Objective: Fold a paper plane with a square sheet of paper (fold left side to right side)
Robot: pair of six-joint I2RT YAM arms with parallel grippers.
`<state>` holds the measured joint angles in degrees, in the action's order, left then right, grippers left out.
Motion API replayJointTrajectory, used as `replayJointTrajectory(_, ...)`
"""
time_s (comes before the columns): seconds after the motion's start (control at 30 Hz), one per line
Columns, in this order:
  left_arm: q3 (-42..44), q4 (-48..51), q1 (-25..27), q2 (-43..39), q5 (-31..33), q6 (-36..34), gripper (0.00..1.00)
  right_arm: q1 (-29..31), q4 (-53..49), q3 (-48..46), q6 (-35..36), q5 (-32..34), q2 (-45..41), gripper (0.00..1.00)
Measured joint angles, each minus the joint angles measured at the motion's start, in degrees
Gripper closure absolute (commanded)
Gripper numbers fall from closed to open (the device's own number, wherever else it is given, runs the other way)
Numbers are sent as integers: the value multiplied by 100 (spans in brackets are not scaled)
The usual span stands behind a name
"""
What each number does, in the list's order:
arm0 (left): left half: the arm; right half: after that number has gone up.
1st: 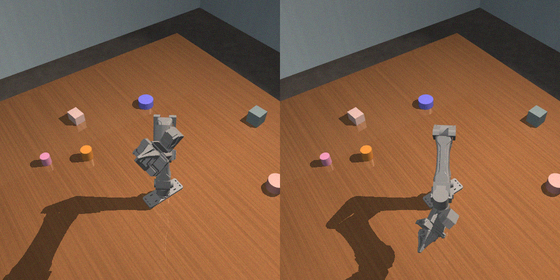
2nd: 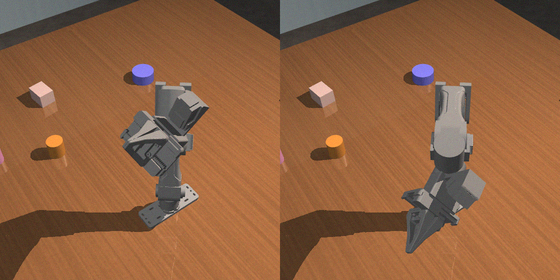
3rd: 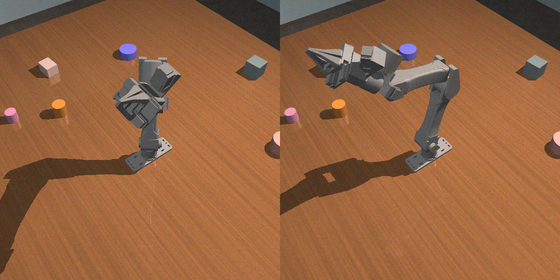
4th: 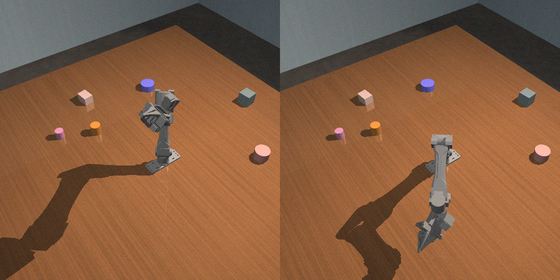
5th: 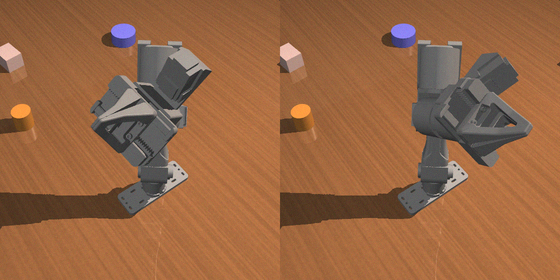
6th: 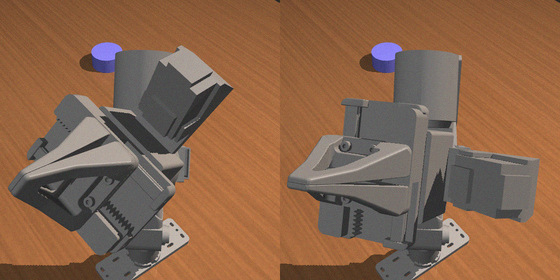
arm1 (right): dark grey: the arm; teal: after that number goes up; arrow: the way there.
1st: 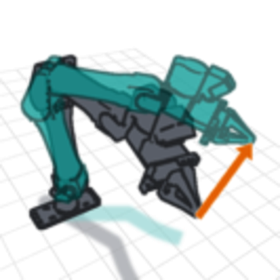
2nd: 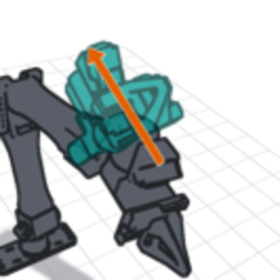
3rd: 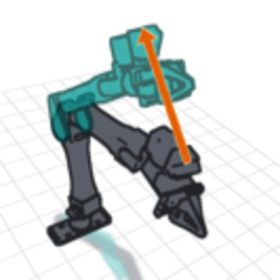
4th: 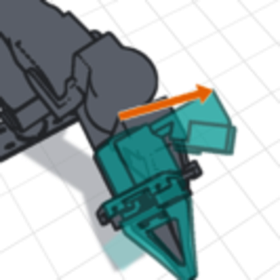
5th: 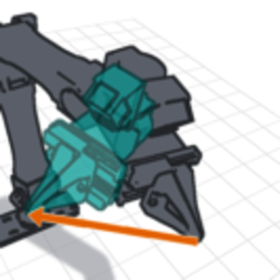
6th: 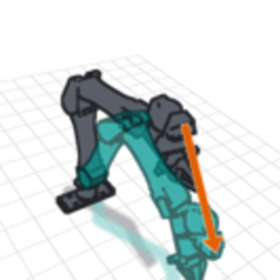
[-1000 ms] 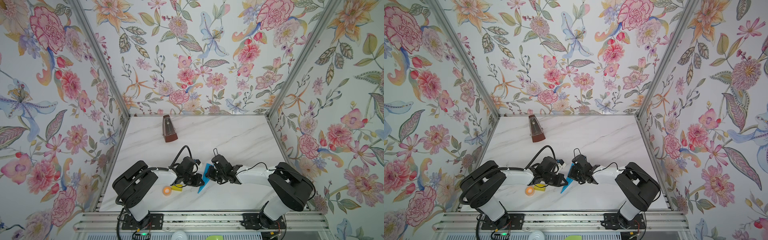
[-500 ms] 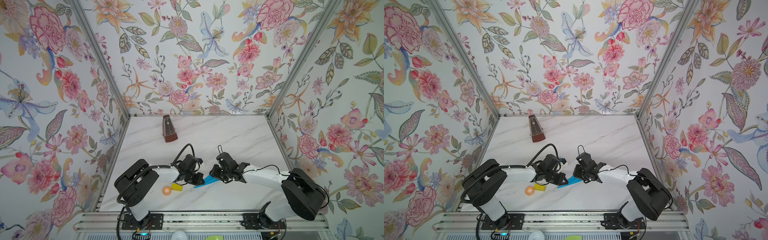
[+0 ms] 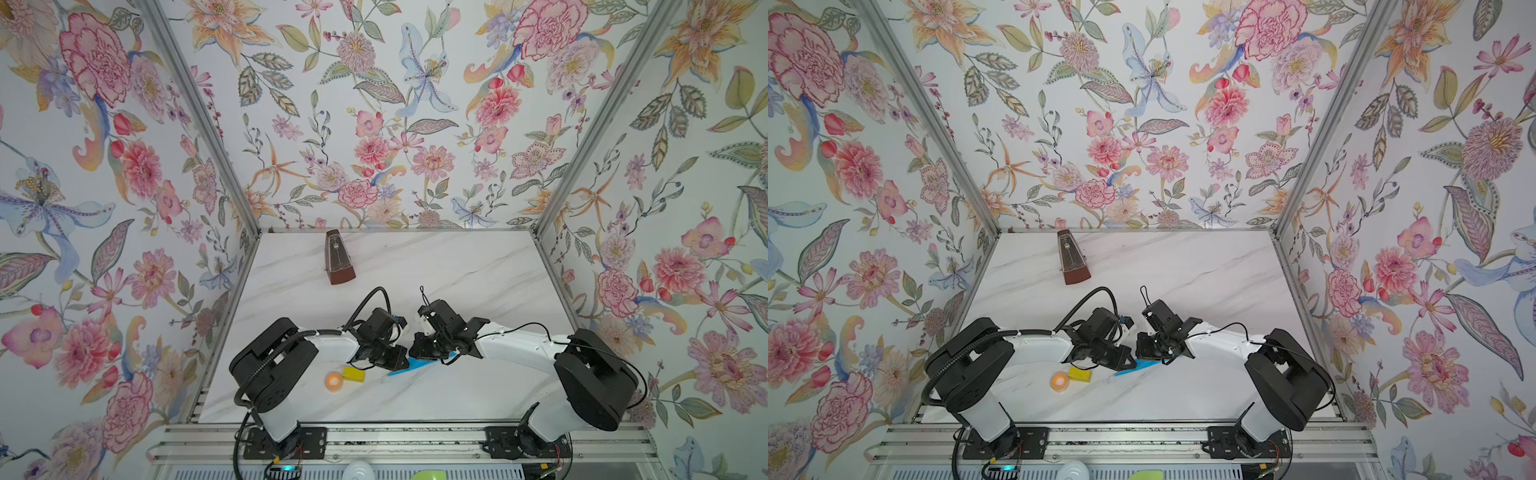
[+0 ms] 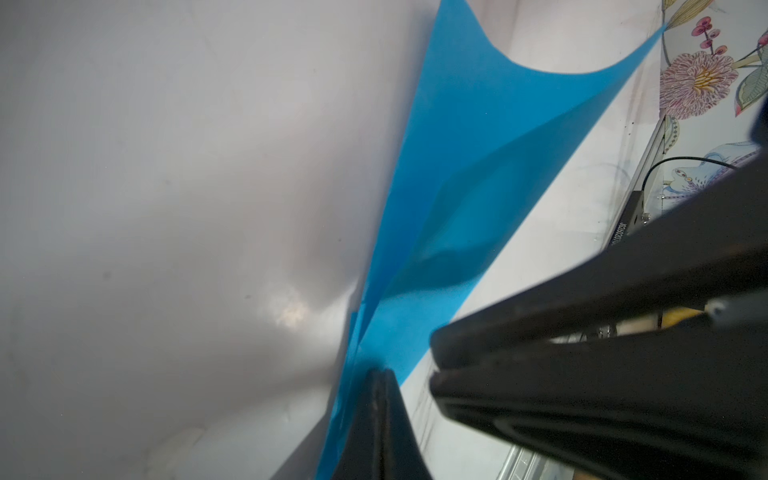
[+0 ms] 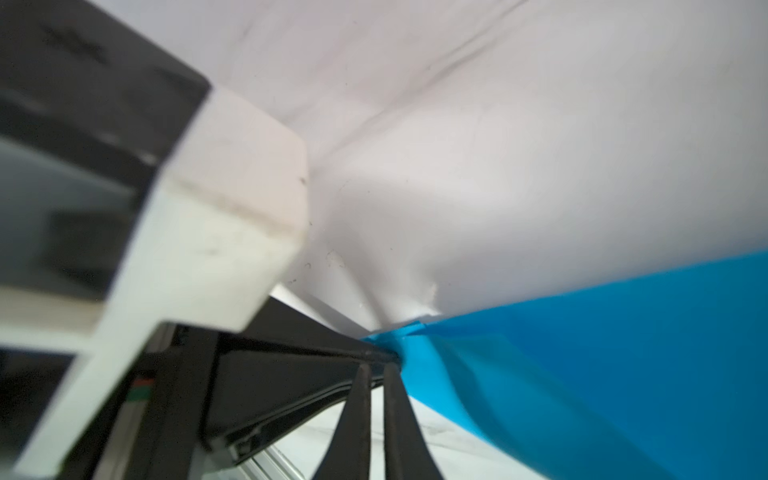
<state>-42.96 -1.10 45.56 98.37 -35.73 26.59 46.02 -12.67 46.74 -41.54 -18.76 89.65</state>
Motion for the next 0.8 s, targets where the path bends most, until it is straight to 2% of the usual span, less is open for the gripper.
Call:
replayJointTrajectory(0.37, -11, 7, 0, 11, -4, -4, 98, 7, -400, 15, 214, 109, 396, 93)
replayJointTrajectory(0.8, -79, 122, 0, 17, 33, -44, 98, -125, -402, -46, 234, 105, 367, 93)
